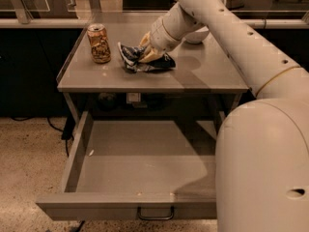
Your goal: Pick blue chip bag from top drawer and place on counter
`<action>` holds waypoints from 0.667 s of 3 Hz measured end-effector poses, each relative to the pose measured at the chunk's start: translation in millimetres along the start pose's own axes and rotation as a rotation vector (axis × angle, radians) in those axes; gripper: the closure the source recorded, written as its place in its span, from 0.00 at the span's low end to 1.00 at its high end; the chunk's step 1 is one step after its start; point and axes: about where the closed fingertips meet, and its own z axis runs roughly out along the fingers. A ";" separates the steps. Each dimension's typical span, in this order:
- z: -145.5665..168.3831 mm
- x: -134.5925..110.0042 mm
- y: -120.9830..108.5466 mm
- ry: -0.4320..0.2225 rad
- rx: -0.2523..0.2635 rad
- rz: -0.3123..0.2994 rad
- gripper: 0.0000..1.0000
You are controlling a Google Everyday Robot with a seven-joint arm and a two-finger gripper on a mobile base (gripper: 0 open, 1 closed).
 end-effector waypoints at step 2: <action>0.0 0.0 0.0 0.000 0.000 0.000 0.13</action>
Offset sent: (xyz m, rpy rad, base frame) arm 0.0000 0.0000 0.0000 0.0000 0.0000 0.0000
